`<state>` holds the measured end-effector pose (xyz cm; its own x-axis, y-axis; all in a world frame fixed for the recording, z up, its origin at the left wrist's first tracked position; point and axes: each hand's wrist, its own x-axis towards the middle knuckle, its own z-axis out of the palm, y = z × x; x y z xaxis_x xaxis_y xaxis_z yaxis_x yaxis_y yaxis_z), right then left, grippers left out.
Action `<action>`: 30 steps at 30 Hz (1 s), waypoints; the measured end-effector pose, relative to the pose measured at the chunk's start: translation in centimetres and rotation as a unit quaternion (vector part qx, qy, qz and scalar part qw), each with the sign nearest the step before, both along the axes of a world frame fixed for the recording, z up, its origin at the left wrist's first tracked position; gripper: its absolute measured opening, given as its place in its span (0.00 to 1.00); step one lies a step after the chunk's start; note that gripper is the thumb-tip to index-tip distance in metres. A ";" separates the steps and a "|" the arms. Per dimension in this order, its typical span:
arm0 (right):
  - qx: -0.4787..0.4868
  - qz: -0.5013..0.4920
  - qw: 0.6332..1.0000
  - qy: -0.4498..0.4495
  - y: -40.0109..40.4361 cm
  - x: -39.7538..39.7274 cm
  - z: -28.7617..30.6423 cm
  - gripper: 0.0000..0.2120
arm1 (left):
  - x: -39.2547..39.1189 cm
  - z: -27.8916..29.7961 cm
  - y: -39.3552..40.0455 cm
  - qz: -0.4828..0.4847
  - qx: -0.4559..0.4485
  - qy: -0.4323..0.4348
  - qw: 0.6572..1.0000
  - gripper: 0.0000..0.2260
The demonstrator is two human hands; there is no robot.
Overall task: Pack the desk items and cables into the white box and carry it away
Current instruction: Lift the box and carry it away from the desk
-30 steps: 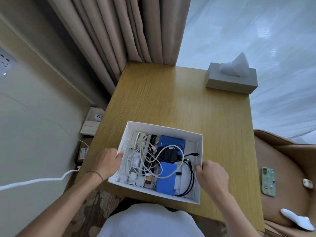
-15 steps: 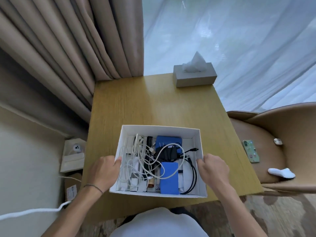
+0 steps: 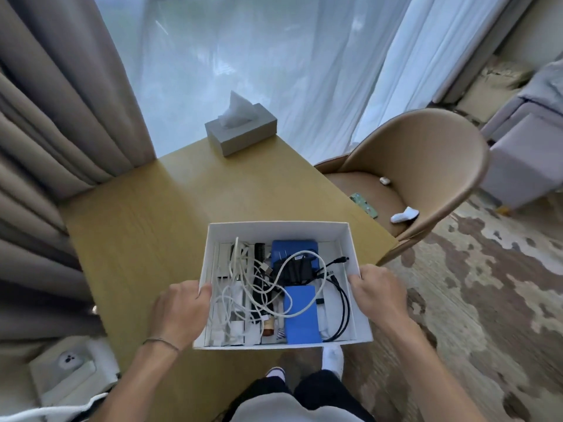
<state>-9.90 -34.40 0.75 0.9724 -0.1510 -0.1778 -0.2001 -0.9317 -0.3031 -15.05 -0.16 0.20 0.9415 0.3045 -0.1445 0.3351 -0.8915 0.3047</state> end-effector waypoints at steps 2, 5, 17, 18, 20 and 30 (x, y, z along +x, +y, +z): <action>-0.004 -0.039 0.999 0.003 -1.2 -1.7 0.3 0.20 | 0.6 0.4 -1.0 -0.040 -0.006 0.001 0.999 0.23; -0.004 -0.092 0.996 0.009 -3.3 -4.4 0.8 0.21 | 1.4 1.0 -3.0 -0.098 -0.005 0.000 0.995 0.24; -0.006 -0.276 0.961 -0.004 -14.9 -19.8 1.8 0.22 | -0.6 2.9 -17.5 -0.271 -0.004 0.001 0.963 0.23; -0.003 -0.295 0.955 -0.005 -16.0 -21.8 1.7 0.22 | -1.3 3.0 -19.2 -0.289 -0.019 0.004 0.957 0.23; 0.001 -0.333 0.943 -0.008 -18.0 -25.9 1.6 0.21 | -2.8 3.3 -22.9 -0.329 -0.038 0.002 0.943 0.23; -0.007 -0.503 0.864 -0.020 -27.6 -48.4 1.7 0.20 | -16.1 3.4 -40.7 -0.496 0.040 -0.047 0.866 0.23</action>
